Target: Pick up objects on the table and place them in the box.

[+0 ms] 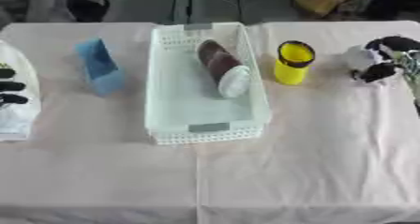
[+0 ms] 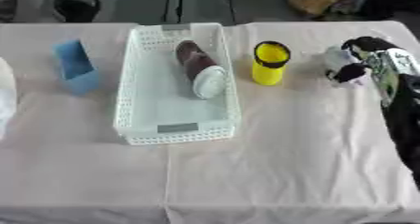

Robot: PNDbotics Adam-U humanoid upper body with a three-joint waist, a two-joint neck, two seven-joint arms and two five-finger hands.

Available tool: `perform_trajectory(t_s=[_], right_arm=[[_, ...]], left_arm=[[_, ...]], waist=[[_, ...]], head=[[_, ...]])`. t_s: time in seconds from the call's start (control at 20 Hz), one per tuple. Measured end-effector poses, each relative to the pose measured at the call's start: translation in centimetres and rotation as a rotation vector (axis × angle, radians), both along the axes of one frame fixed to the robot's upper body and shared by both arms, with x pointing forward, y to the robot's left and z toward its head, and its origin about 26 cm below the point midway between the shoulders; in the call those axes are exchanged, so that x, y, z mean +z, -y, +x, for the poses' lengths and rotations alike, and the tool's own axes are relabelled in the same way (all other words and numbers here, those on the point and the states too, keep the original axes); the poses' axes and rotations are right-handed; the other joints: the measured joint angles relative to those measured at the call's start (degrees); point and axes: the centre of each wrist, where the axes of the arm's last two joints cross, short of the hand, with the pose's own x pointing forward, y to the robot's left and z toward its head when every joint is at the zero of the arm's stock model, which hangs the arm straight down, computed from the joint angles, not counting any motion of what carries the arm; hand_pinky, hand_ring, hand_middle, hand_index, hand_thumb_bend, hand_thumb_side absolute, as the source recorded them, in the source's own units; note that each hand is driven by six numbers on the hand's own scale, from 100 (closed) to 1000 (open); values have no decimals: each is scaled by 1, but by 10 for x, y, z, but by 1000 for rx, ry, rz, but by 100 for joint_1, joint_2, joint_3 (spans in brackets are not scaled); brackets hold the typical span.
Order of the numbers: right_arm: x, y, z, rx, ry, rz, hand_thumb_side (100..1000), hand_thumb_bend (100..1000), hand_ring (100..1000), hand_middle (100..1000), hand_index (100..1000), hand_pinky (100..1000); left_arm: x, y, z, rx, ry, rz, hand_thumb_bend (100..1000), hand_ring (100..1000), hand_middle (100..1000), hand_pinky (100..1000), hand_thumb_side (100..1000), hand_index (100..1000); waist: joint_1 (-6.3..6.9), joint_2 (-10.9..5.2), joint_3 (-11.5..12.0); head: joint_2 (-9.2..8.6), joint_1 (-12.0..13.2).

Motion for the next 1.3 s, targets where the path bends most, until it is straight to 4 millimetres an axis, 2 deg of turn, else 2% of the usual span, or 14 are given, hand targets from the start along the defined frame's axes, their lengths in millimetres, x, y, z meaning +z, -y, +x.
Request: perform_trajectory(t_s=[0.75,1.0,1.3], right_arm=[[-18,7,-5,-84,128,-47,100,304,561,734,854,345],[-24,8,-7,-103,193,-67,107,302,557,731,852,341],[-28,8,-8,-120,248,-84,144,293,605,746,857,360]], left_arm=[[2,1,1,-6,7,-3,243,639,664,581,947,837],[3,2,1,-12,14,-2,243,639,664,580,947,837],[4,3,2,-19,18,-1,241,639,665,580,948,837]], waist=[[61,38,97],[86,70,137],[109,114,205]], head=[[-57,-71],[-91,-94],[-129,-125]])
